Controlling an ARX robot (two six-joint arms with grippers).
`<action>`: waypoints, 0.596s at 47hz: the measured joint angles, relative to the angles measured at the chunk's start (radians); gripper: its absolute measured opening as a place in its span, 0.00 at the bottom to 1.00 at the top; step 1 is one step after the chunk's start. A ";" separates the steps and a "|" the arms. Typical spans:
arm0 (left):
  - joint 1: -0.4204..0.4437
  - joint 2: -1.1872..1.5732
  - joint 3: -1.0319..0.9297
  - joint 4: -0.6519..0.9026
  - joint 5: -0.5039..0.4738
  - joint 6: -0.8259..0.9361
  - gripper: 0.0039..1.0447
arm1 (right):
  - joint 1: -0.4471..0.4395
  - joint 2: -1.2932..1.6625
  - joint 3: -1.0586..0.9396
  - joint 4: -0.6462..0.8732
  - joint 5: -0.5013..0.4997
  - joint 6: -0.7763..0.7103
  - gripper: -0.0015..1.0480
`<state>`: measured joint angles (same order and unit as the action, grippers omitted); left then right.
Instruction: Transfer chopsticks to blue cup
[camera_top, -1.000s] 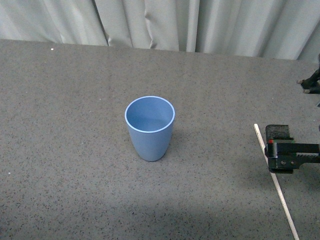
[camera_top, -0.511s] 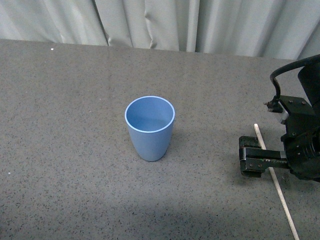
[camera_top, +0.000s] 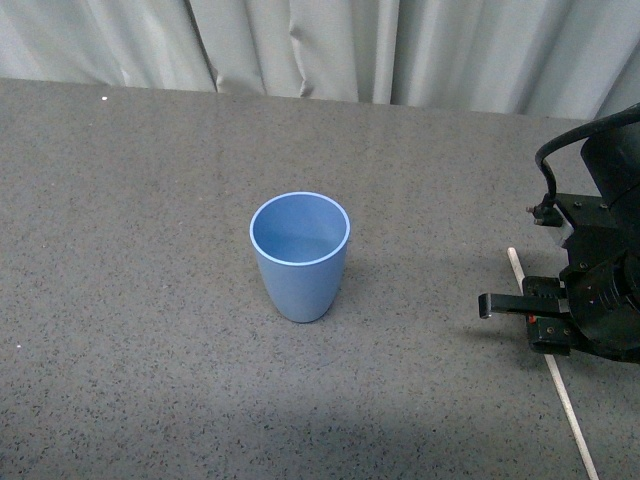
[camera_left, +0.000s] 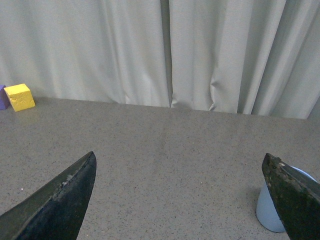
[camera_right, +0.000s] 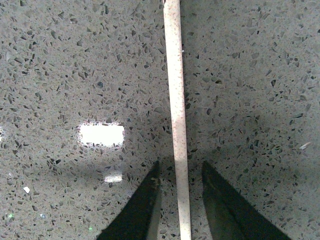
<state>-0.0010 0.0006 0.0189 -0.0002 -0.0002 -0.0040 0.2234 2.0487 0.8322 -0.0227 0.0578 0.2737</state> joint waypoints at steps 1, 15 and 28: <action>0.000 0.000 0.000 0.000 0.000 0.000 0.94 | 0.000 0.000 0.001 -0.002 -0.001 0.000 0.18; 0.000 0.000 0.000 0.000 0.000 0.000 0.94 | -0.001 -0.060 -0.048 0.088 -0.026 0.006 0.01; 0.000 0.000 0.000 0.000 0.000 0.000 0.94 | 0.143 -0.356 -0.193 0.801 -0.039 -0.085 0.01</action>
<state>-0.0010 0.0006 0.0189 -0.0002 -0.0002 -0.0040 0.3664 1.6932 0.6388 0.7788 0.0189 0.1886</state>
